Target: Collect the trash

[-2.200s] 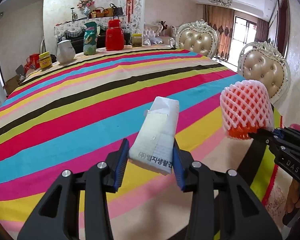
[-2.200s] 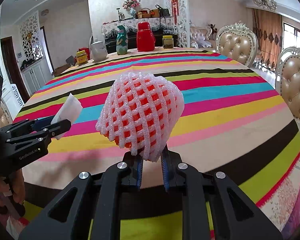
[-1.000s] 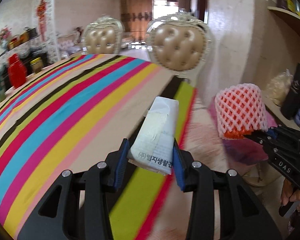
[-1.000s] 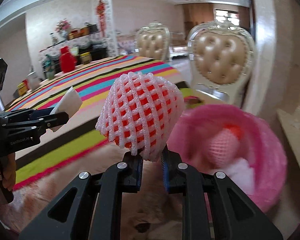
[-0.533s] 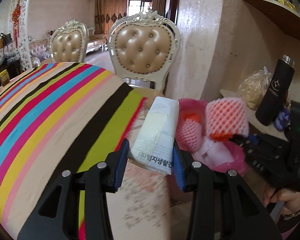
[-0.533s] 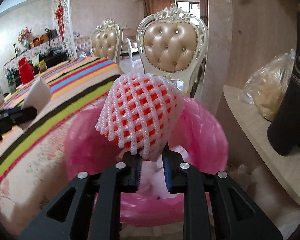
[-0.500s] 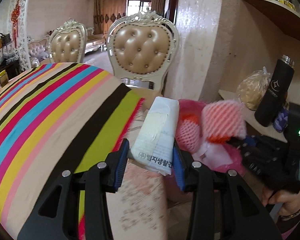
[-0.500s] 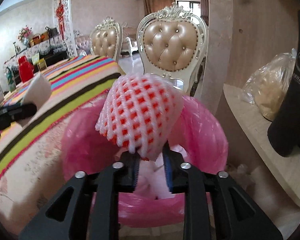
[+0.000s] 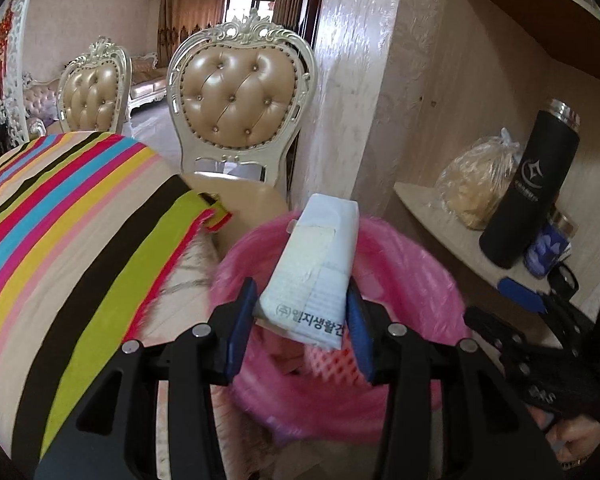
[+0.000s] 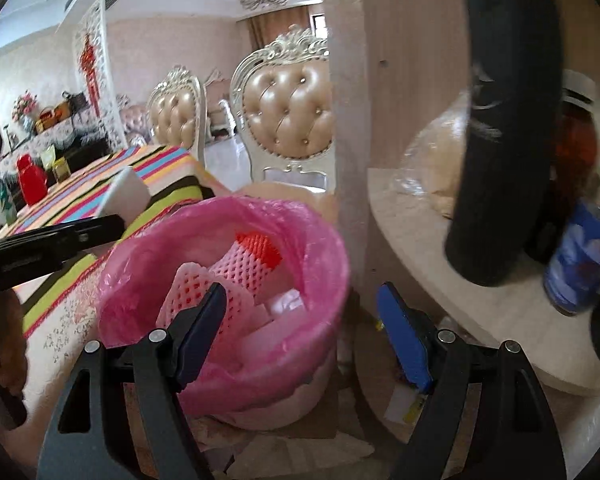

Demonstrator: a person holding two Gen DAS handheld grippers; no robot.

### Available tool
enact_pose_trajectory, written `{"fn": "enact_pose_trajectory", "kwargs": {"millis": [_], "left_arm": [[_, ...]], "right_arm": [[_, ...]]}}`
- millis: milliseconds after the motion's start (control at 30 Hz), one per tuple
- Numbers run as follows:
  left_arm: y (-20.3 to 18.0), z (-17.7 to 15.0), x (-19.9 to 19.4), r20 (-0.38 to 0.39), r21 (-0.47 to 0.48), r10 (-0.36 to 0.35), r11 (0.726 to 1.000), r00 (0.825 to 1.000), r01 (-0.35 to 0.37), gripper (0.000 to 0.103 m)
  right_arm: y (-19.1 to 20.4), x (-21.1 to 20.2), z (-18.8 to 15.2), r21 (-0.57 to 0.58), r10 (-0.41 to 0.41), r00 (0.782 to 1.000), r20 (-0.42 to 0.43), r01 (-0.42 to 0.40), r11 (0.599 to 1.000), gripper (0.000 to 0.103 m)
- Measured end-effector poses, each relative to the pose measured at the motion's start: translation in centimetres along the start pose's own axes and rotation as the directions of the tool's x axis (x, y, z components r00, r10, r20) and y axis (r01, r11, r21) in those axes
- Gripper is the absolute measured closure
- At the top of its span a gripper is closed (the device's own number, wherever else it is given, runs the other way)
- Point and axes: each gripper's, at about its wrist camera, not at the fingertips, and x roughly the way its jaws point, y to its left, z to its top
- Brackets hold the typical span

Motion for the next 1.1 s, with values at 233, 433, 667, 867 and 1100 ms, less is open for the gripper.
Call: {"fn": "enact_pose_trajectory", "kwargs": {"millis": [233,433,667,867,1100], "left_arm": [[0.2,1.6,0.9,0.043,-0.010,0.020,1.000,0.999,-0.019,0.014],[2.2,0.7,-1.5,0.060,-0.006,0.057,0.998,0.997,-0.057,0.005],[4.8,-0.9,-7.6,0.152,-0.040,0.145,0.989,0.978,-0.141,0.005],[5.4,-2.6,-13.1,0.218,-0.027,0.182,0.983,0.959,-0.181,0.005],[4.6,-5.3,-17.7,0.242,0.029,0.166,0.984,0.956,-0.178,0.005]], "right_arm": [[0.2,-1.5,-0.2,0.023,0.011,1.000,0.028,-0.011,1.000,0.029],[1.9,-2.3,0.0,-0.016,0.021,0.999,0.045,-0.020,1.000,0.029],[3.9,-4.7,0.8,-0.031,0.022,0.995,0.093,-0.019,0.999,0.019],[6.3,-7.9,0.8,-0.070,0.019,0.992,0.127,-0.010,0.998,0.019],[8.5,-10.8,-0.3,-0.083,0.011,0.991,0.130,0.000,0.997,0.019]]}}
